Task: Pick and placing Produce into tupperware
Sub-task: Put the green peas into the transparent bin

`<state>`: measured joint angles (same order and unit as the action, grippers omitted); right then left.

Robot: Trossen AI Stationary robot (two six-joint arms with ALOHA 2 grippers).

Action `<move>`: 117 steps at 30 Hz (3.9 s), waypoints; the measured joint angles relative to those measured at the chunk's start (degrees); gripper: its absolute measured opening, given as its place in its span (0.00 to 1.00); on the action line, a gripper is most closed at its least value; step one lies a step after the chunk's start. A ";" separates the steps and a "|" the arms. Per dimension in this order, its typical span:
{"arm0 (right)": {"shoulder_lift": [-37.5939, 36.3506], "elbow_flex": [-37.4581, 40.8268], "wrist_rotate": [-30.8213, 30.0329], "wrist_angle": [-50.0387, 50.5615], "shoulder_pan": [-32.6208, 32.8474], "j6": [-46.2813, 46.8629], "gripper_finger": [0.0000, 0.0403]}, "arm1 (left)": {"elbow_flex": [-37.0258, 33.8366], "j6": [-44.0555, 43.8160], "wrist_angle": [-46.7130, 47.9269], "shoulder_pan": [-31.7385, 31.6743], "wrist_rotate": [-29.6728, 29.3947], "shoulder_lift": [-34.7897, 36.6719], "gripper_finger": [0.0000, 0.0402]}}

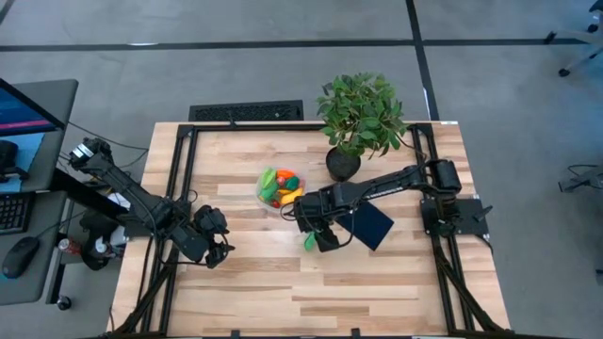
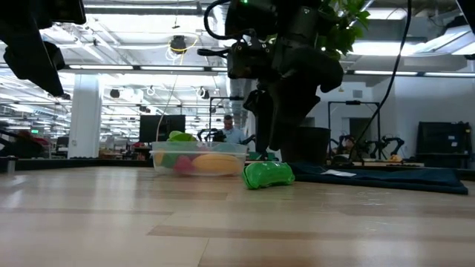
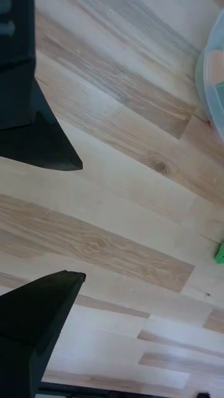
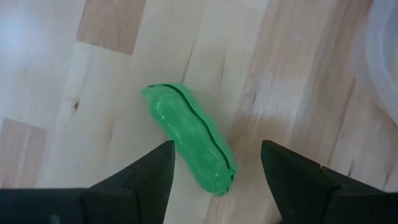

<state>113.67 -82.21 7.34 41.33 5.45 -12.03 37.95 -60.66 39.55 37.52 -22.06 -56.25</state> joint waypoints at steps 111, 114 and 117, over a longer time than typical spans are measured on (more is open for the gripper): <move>0.15 -3.65 -6.09 19.97 2.44 62.47 0.54 | 0.02 11.87 2.43 0.66 -5.22 -0.02 0.66; 0.15 -3.65 -6.11 20.65 2.90 65.40 0.54 | 0.02 11.87 2.60 0.66 -5.22 -0.02 0.66; 0.51 -3.67 -6.65 21.48 3.17 67.97 0.54 | 0.02 11.87 2.60 0.66 -5.20 -0.02 0.66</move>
<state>114.17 -85.88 0.69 62.81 8.63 55.94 37.98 -48.80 42.15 38.17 -27.27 -56.27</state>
